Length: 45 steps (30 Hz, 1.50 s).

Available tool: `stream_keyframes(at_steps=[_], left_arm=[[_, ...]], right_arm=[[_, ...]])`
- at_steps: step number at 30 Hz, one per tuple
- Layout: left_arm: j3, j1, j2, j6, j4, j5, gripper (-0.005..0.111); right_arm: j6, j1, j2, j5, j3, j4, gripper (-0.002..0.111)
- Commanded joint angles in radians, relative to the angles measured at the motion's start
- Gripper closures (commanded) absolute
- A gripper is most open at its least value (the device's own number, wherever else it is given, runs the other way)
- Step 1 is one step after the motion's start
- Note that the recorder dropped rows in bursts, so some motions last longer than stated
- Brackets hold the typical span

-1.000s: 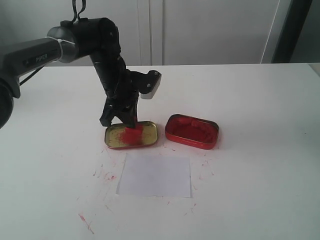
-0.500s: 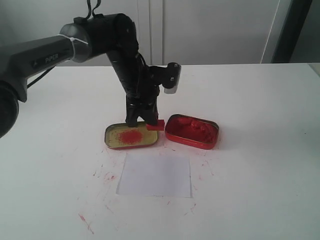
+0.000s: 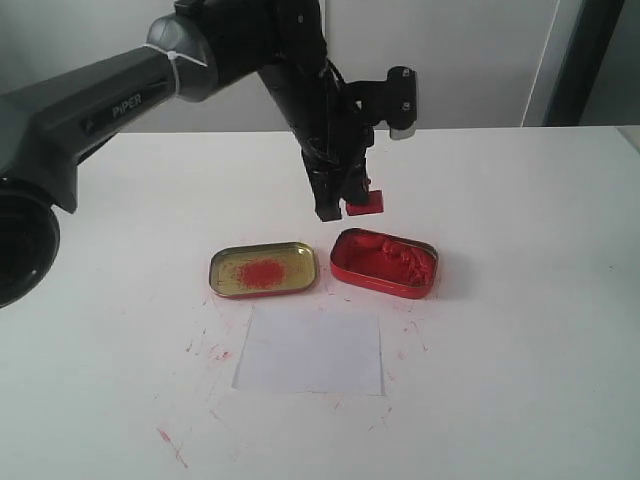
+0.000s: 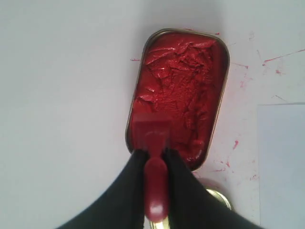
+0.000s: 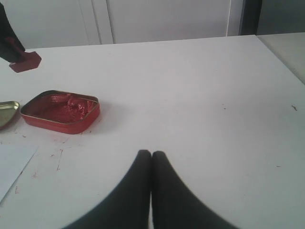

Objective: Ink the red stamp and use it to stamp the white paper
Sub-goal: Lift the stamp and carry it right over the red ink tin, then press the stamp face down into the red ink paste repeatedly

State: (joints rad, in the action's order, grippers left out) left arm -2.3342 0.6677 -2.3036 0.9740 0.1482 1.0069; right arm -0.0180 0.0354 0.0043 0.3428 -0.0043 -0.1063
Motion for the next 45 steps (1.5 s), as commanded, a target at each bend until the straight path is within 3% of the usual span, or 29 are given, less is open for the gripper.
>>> stream_keyframes(at_steps=[1,14,45], left_arm=[[-0.011,0.006,-0.026,-0.016,0.017,0.002,0.107],[-0.018,0.032,-0.095,-0.011,0.029,-0.090,0.107],[-0.018,0.032,-0.180,0.002,0.014,-0.077,0.107]], right_arm=[[-0.005,0.003,-0.004,-0.009,0.004,0.002,0.108],[-0.005,0.003,-0.004,-0.009,0.004,0.002,0.108],[-0.005,0.003,-0.004,-0.009,0.004,0.002,0.108]])
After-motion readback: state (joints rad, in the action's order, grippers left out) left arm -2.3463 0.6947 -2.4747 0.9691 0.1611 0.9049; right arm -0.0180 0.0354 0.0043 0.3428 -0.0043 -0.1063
